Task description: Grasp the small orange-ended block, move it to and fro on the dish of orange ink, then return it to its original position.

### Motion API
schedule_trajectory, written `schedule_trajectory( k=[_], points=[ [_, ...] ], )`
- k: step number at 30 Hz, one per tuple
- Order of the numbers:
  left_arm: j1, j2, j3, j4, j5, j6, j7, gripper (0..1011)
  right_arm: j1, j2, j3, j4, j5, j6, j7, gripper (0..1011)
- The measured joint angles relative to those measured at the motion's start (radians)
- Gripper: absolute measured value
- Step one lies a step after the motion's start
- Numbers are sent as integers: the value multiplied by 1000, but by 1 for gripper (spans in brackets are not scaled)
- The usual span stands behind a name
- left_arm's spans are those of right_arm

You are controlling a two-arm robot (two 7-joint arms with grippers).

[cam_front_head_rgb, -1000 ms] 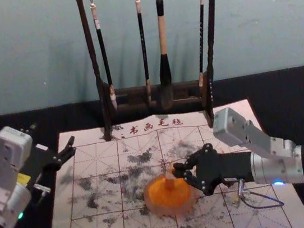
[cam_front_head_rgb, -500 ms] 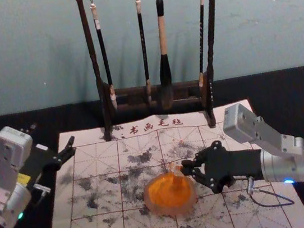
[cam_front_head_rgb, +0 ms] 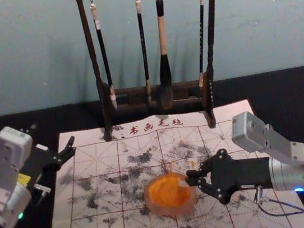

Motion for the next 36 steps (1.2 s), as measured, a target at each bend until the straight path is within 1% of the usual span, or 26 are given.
schedule_trajectory(
  k=[4, 9, 24, 33, 36],
  points=[
    [0, 0, 0, 0, 0, 0, 0, 1001, -2, 1, -5, -7, 3, 0, 4, 49],
    [0, 0, 0, 0, 0, 0, 0, 1001, 2, -9, -15, -4, 0, 1, 4, 49],
    [0, 0, 0, 0, 0, 0, 0, 1001, 43, -48, -43, 42, -23, 4, 5, 49],
    [0, 0, 0, 0, 0, 0, 0, 1002, 64, -65, -47, 71, -34, 5, -3, 49],
    [0, 0, 0, 0, 0, 0, 0, 1002, 69, -69, -42, 80, -34, 6, -8, 49]
  ],
)
